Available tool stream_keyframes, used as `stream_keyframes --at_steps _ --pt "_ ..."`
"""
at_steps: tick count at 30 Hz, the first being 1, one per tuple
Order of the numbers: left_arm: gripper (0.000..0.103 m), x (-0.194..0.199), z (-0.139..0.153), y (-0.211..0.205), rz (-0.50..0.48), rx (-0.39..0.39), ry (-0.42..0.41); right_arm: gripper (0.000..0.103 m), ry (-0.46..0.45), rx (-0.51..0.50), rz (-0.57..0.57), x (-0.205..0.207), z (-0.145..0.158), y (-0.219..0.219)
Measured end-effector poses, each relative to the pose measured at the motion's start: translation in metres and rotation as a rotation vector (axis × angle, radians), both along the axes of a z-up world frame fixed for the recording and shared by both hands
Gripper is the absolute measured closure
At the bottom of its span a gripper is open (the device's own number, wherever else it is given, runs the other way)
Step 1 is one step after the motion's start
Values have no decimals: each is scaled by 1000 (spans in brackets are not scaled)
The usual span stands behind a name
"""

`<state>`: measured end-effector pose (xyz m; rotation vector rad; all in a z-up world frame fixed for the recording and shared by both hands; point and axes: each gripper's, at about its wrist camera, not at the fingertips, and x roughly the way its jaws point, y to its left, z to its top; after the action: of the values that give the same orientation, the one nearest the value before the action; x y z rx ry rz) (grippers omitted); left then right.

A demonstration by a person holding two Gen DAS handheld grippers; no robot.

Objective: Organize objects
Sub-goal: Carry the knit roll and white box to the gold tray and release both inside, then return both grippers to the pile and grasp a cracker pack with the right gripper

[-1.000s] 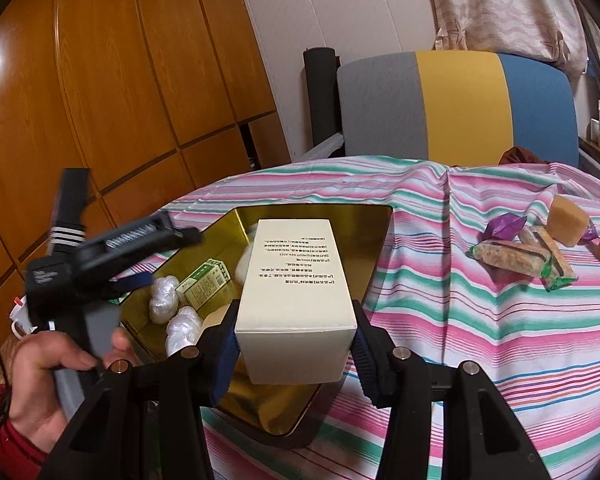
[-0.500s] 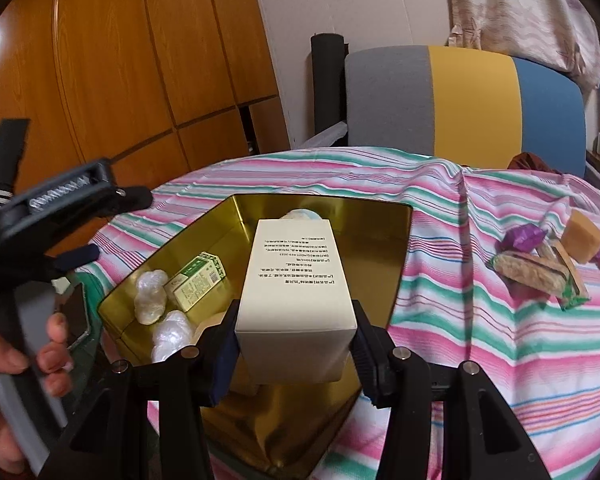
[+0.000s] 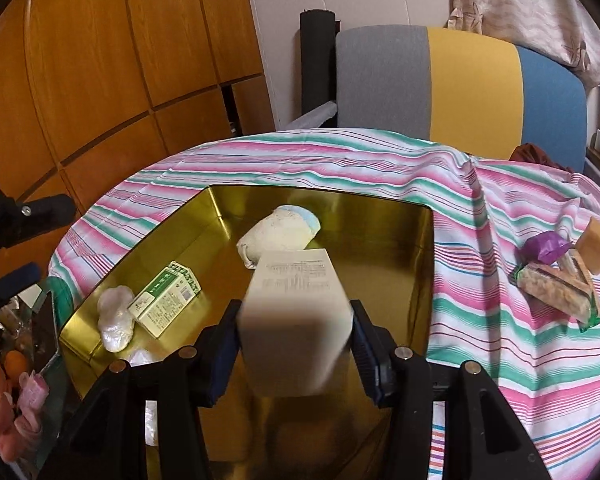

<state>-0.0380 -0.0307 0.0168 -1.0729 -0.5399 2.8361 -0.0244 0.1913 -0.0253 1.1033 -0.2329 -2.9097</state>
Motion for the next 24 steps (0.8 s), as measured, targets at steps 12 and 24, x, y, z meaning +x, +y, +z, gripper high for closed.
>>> stream_keyframes --at_steps 12,24 --pt "0 6 -6 22 -61 -26 -3 50 76 -65 -75 38 15 26" --pt "0 30 5 77 -291 -60 63 50 56 -63 -238 77 6 91"
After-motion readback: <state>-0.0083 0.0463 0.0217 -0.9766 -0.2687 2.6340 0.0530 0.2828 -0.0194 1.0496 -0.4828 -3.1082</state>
